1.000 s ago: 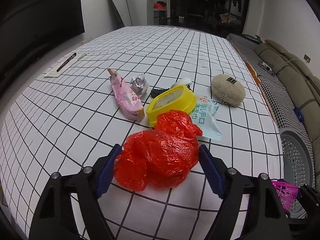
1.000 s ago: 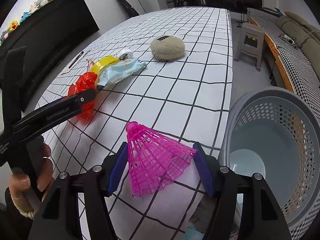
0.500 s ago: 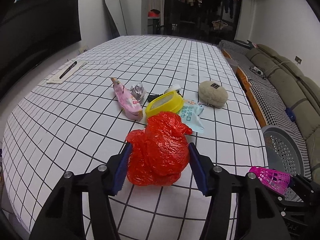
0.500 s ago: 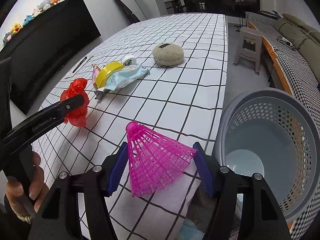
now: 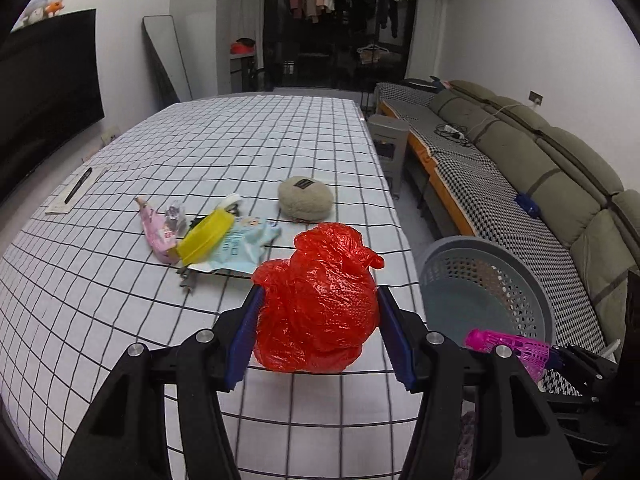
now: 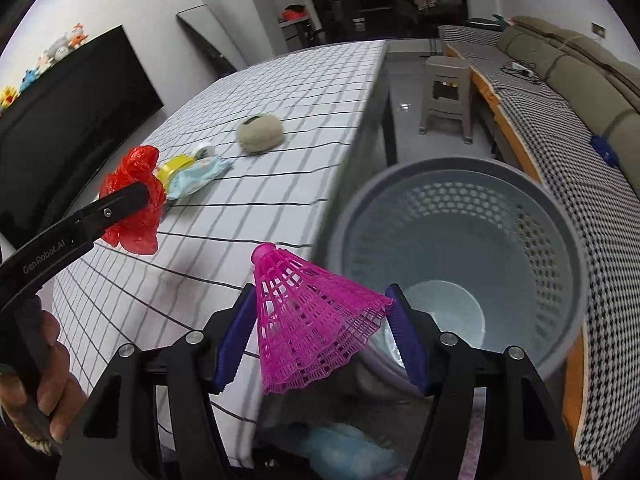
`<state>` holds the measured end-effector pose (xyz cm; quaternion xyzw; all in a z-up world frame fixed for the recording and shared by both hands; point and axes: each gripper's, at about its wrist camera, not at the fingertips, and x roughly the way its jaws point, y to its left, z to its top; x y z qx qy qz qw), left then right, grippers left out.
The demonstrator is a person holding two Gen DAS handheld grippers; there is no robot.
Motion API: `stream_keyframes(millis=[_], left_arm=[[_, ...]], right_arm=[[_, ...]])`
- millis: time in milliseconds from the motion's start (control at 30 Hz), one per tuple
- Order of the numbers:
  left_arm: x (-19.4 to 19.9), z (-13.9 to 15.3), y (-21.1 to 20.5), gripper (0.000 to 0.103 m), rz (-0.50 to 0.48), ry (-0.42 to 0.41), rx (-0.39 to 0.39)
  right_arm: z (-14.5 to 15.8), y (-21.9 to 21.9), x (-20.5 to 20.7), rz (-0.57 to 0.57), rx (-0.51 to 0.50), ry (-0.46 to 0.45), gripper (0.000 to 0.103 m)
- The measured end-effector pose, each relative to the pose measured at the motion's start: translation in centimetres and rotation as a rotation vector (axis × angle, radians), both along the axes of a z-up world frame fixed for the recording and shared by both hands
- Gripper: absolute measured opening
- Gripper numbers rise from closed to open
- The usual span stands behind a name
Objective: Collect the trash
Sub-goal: 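Carry both items over the grey wastebasket and open both tools to drop them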
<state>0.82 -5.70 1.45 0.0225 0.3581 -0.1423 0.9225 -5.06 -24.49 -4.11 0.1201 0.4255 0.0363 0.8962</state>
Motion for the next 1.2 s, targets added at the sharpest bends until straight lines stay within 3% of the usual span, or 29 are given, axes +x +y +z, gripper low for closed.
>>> stream_keyframes(millis=[567, 933, 1200], left_arm=[[-1.1, -1.4, -11.9, 0.055, -0.202, 0.03, 0.055], [-0.2, -2.8, -15.8, 0.055, -0.246, 0.063, 0.109], [0.9, -3.4, -16.5, 0.055, -0.241, 0.086, 0.113]], right_arm=[[-1.3, -10.9, -3.7, -0.202, 0.014, 0.005, 0.063], [-2.1, -14.0, -3.2, -0.236, 0.026, 0.026, 0.063], [-2.4, -15.0, -1.9, -0.227, 0.033, 0.042, 0.063]])
